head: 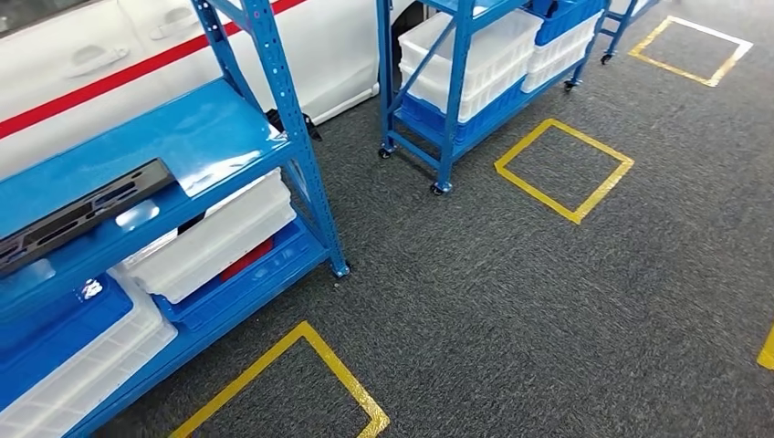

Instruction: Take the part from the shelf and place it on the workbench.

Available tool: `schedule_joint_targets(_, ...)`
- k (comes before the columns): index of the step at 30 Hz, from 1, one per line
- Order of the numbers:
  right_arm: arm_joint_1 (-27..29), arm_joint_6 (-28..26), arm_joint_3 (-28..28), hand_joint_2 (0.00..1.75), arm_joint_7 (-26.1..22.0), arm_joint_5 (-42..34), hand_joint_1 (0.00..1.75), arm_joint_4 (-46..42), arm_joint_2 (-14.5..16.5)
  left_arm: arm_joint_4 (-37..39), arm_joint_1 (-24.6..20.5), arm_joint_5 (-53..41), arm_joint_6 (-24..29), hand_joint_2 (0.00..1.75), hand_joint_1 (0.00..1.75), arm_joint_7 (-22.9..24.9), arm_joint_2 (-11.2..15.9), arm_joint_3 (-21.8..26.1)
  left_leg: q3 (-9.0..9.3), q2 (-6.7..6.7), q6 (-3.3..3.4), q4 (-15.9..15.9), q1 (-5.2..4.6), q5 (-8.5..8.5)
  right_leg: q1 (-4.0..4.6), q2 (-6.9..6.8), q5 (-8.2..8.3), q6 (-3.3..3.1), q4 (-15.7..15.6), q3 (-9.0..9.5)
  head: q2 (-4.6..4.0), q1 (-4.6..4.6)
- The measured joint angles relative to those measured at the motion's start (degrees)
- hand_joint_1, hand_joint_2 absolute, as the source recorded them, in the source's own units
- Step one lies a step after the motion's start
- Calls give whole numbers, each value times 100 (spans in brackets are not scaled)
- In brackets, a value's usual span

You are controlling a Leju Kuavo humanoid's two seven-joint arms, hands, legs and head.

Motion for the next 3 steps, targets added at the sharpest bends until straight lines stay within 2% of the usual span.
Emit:
schedule_joint_targets(1, -1, -3, 2, 0, 5, 21, 0, 0, 0, -8, 4, -17, -16, 0, 0, -3, -5, 0, -85, 23, 11, 165, 0, -16, 18, -85, -14, -8, 0, 8, 0, 0)
schedule_joint_targets(3, -11, -8, 8, 0, 18, 53, 0, 0, 0, -18, 16, -43, -49, 0, 0, -4, -12, 0, -27, 47, 42, 47, -3, 145, 41, -199, -36, -12, 0, 31, 0, 0)
